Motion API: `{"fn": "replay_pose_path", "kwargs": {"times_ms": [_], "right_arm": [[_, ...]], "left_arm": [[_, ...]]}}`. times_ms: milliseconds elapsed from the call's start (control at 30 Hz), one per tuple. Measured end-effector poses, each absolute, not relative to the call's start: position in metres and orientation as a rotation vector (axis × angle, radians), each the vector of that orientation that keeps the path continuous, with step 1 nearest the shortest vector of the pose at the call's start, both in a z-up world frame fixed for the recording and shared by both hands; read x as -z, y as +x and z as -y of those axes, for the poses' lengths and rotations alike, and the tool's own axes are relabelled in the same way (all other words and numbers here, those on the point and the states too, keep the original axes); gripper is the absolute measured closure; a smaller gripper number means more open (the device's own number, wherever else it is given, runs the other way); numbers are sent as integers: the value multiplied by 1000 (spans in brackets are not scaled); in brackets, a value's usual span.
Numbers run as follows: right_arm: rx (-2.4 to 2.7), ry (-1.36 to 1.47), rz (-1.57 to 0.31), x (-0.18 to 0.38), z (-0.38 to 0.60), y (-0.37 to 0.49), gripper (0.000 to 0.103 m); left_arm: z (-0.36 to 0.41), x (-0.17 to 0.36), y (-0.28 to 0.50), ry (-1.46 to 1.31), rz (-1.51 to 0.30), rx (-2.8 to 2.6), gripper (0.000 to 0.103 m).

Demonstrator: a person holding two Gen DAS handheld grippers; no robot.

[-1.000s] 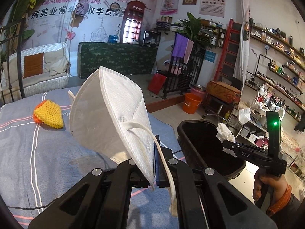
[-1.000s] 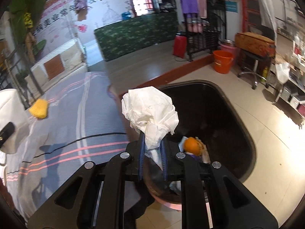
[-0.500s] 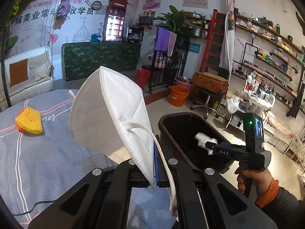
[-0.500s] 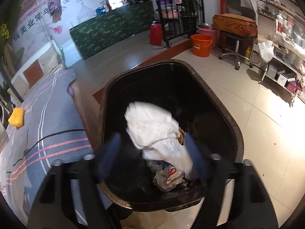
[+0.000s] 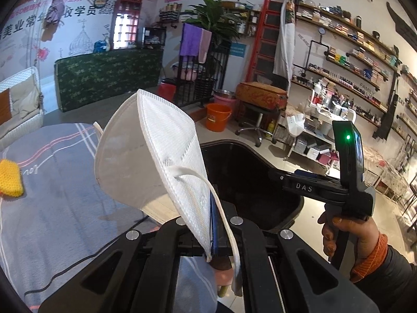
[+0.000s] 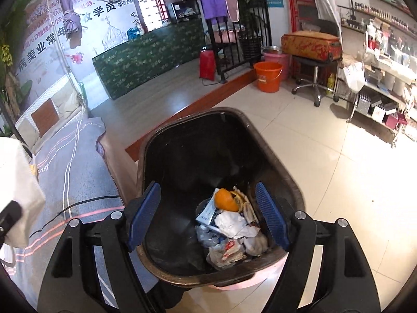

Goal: Collect trash
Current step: 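Carry the mask and tissue to the bin and release the tissue from the right tool, then open the left tool over the bin to drop the white mask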

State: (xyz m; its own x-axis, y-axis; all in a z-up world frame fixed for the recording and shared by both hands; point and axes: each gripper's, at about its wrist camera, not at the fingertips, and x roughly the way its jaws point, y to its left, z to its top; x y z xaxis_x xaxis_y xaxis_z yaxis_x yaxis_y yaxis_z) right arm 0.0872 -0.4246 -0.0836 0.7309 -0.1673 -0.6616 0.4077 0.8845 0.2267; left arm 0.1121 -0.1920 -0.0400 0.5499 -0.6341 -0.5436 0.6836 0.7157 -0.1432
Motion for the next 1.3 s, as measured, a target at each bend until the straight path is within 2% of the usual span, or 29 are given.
{"fn": "replay_pose_path", "kwargs": {"times_ms": [867, 933, 967, 1000, 1033, 1100, 1300], "right_arm": [[493, 427, -605, 72, 488, 25, 25], [505, 435, -604, 73, 494, 20, 25], [511, 437, -604, 73, 497, 19, 25], [517, 439, -604, 73, 499, 18, 25], [524, 443, -605, 74, 502, 16, 25], [530, 452, -606, 74, 506, 15, 25], [545, 478, -605, 76, 513, 15, 25]], "left_arm": [[320, 84, 131, 239, -782, 993, 99], [329, 85, 133, 252, -786, 993, 97], [334, 85, 134, 262, -787, 1003, 94], [336, 83, 132, 274, -774, 1012, 80], [336, 82, 131, 280, -759, 1010, 47], [331, 75, 129, 269, -705, 984, 13], [312, 70, 127, 235, -699, 953, 11]]}}
